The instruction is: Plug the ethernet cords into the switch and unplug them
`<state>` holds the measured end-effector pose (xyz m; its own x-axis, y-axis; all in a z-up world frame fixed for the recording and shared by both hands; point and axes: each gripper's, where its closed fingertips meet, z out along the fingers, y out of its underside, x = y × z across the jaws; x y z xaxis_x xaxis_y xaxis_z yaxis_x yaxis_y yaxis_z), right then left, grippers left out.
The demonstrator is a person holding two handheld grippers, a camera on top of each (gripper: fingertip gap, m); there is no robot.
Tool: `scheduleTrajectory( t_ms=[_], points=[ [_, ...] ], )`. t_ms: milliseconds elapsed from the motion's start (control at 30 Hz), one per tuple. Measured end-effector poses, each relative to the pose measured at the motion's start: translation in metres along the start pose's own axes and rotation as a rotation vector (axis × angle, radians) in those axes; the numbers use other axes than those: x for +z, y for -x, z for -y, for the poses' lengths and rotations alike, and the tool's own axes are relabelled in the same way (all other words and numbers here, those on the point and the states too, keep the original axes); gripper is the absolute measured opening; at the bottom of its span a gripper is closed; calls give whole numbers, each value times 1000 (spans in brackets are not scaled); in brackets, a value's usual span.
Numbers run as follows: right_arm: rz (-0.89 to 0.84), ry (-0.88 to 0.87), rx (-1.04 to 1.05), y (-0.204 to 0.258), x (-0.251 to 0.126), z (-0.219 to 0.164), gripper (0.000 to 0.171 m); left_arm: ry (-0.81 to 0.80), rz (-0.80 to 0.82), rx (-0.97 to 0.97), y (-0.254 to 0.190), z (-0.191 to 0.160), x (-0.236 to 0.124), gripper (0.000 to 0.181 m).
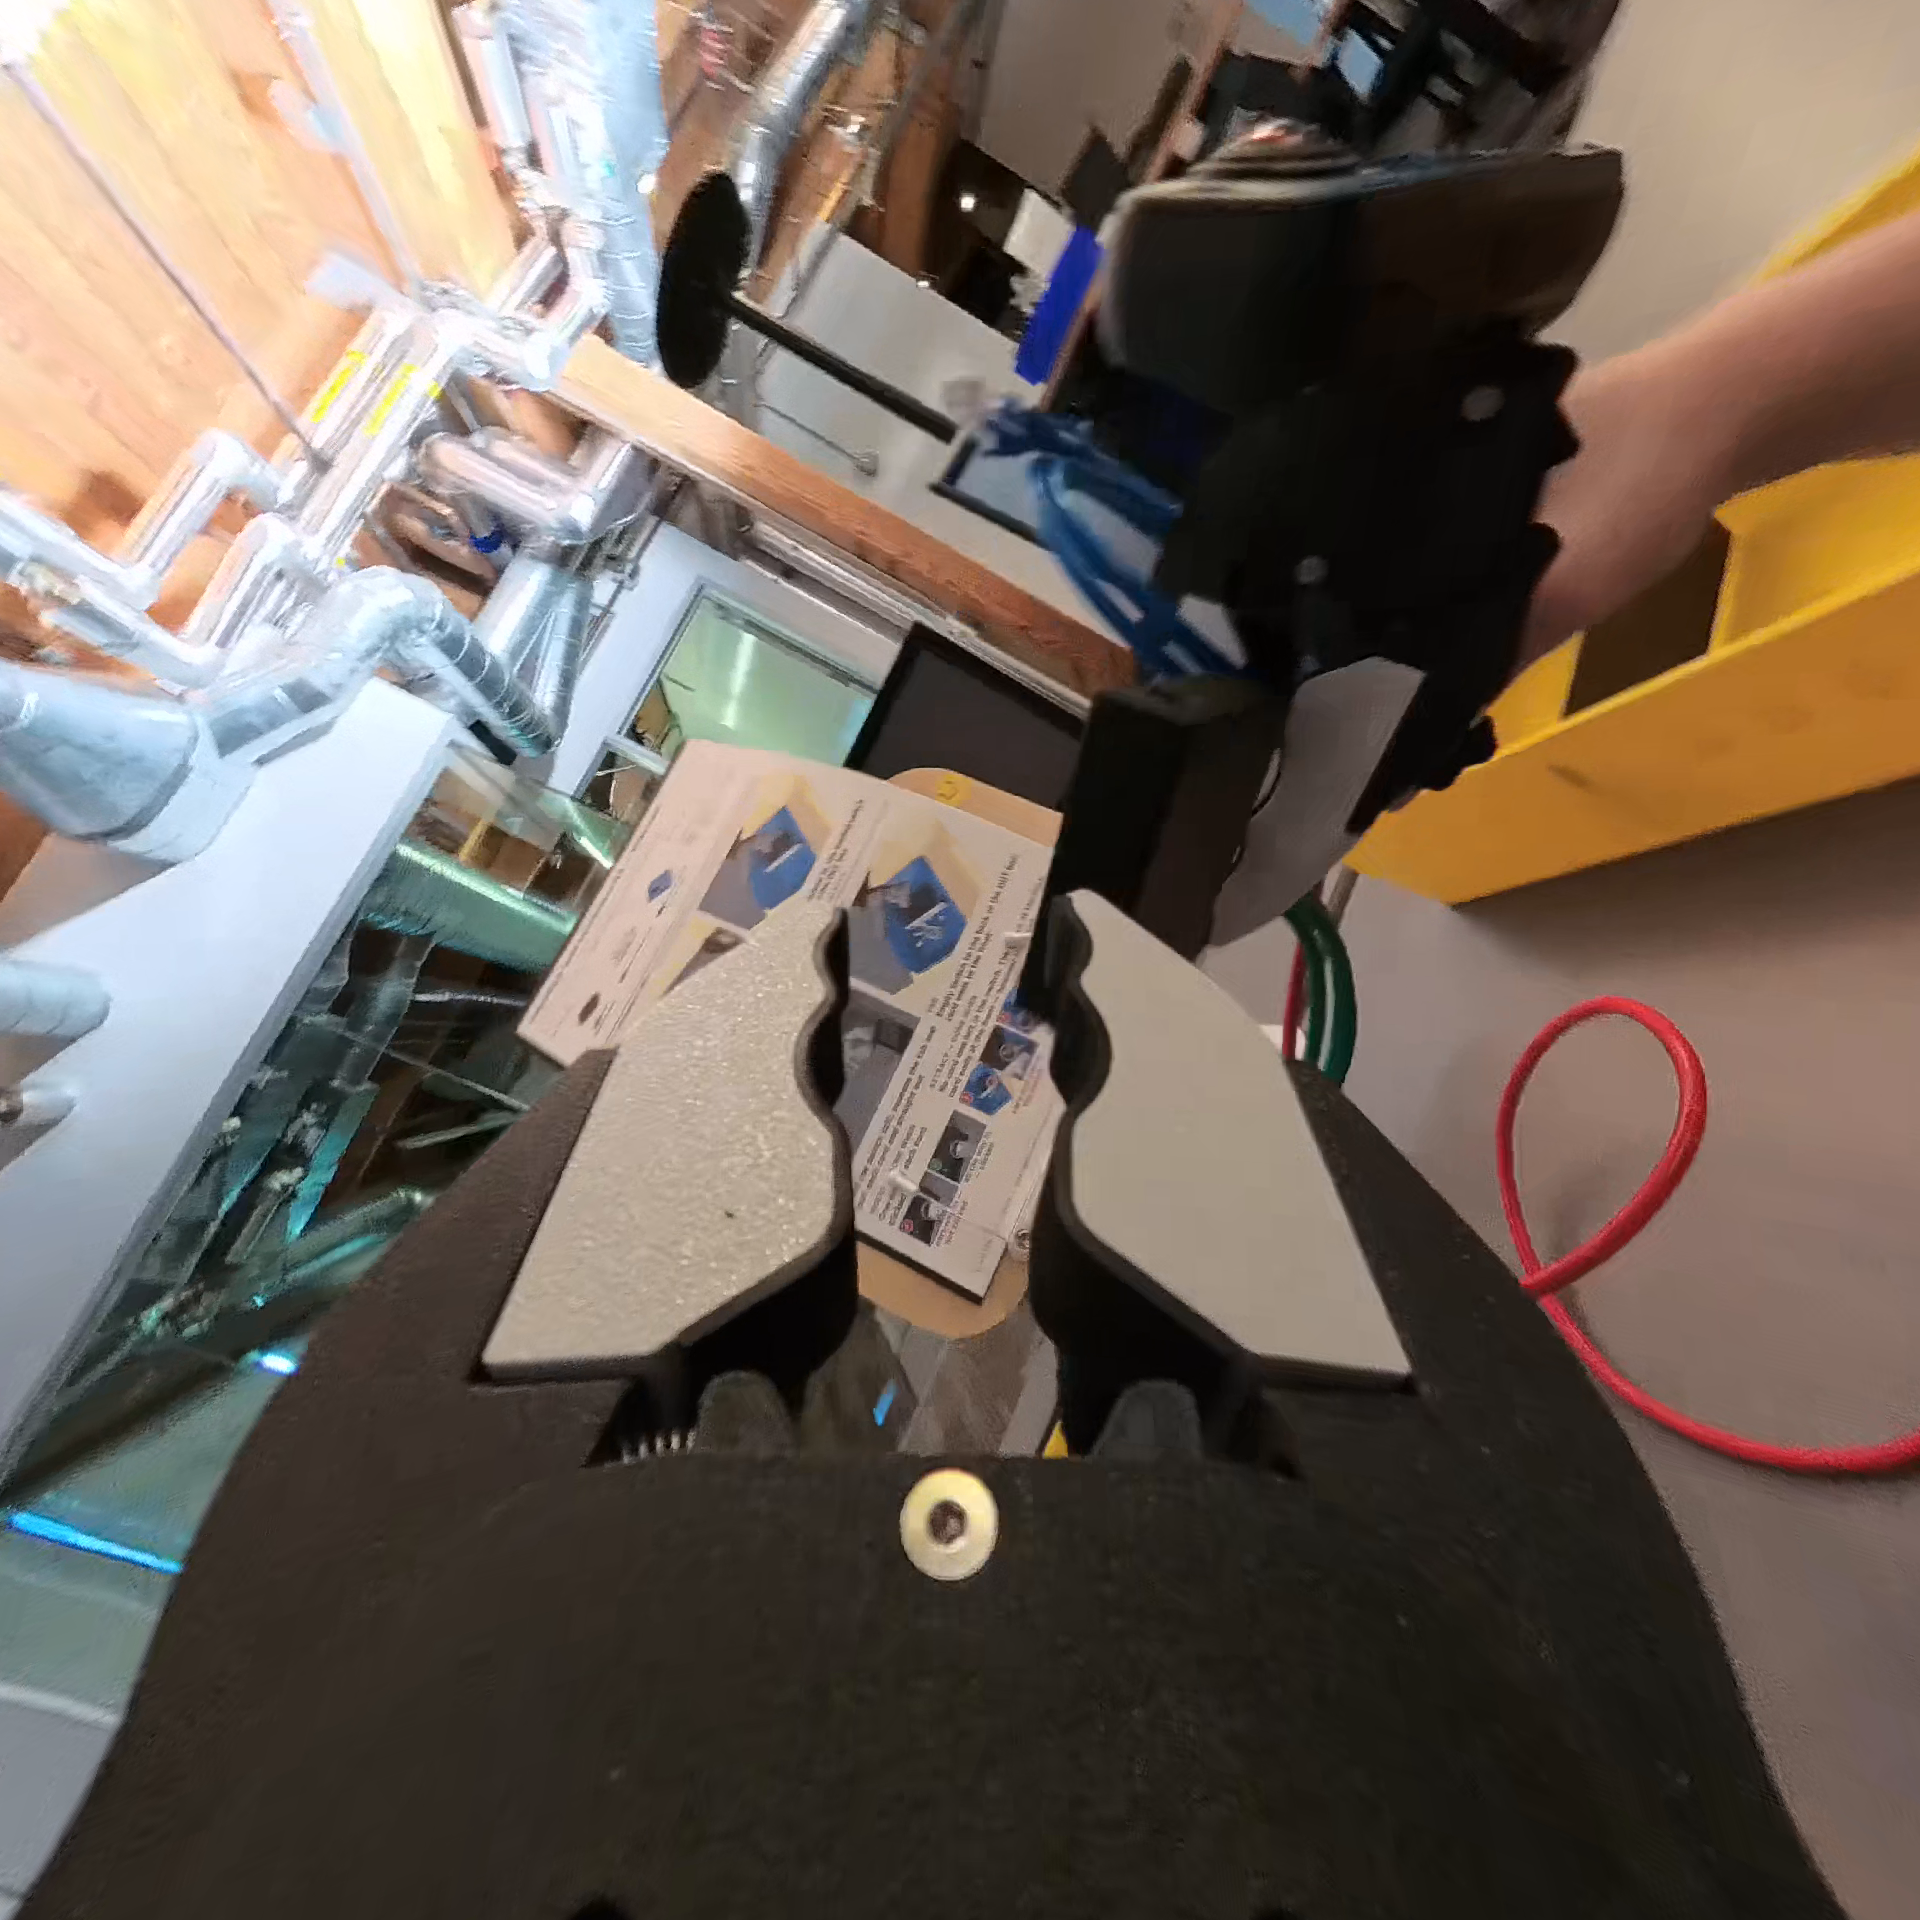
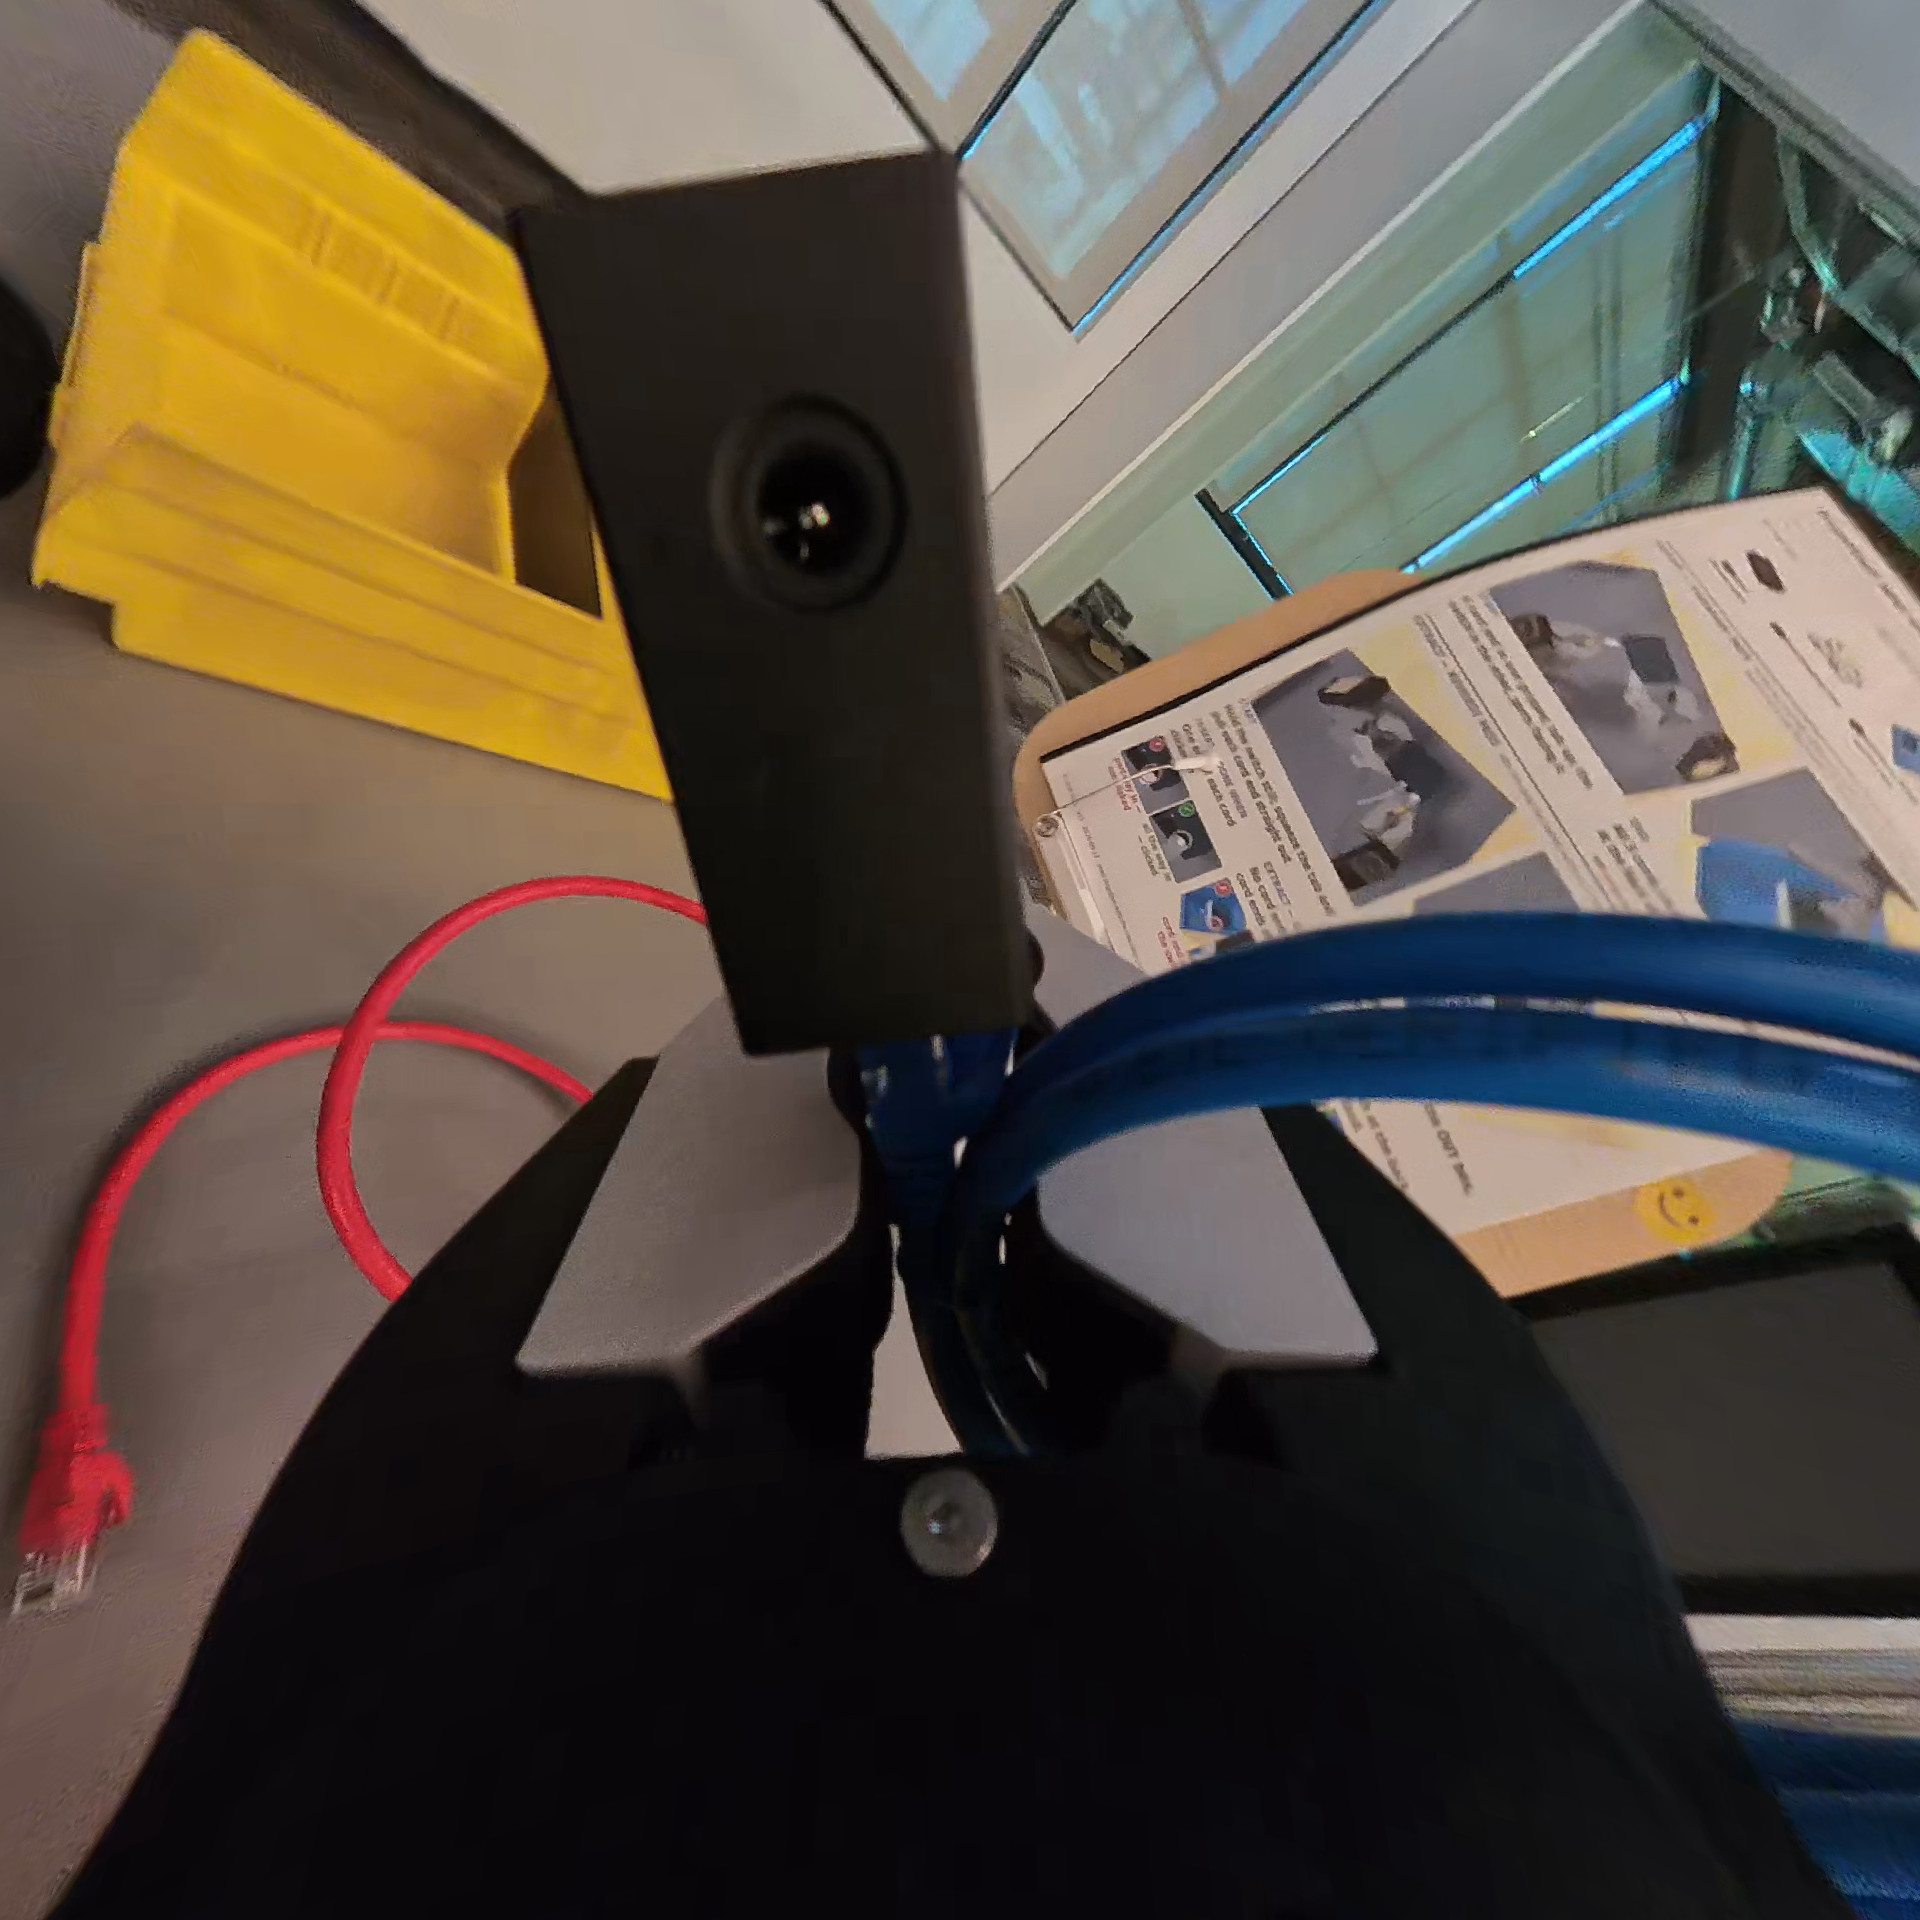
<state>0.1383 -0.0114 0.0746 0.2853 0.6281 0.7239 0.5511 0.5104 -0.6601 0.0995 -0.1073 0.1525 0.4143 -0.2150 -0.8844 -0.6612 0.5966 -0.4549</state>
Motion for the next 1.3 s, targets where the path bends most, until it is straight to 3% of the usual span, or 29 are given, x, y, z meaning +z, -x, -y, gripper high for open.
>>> scheduleTrajectory(
  t_ms=[167,267,467,733,900,1067,1300],
  points=[
    [-33,-62,171,-27,-19,3,21,106,-62,-176,11,-32,-9,35],
    [-70,-93,241,-44,-36,7,21,148,5,-244,24,-51,-3,31],
    [-170,-58,226,-92,-67,20,21,205,-112,-346,7,-67,4,34],
    [-304,50,203,-219,-108,76,21,283,-247,-358,-33,-83,29,36],
    [-495,154,196,-304,-150,87,21,227,-274,-353,-40,-64,31,34],
    [-527,250,250,-332,-172,47,21,197,-229,-367,-30,-59,29,33],
    [-465,310,376,-302,-176,-52,21,217,-214,-387,-28,-69,33,32]
  ],
)
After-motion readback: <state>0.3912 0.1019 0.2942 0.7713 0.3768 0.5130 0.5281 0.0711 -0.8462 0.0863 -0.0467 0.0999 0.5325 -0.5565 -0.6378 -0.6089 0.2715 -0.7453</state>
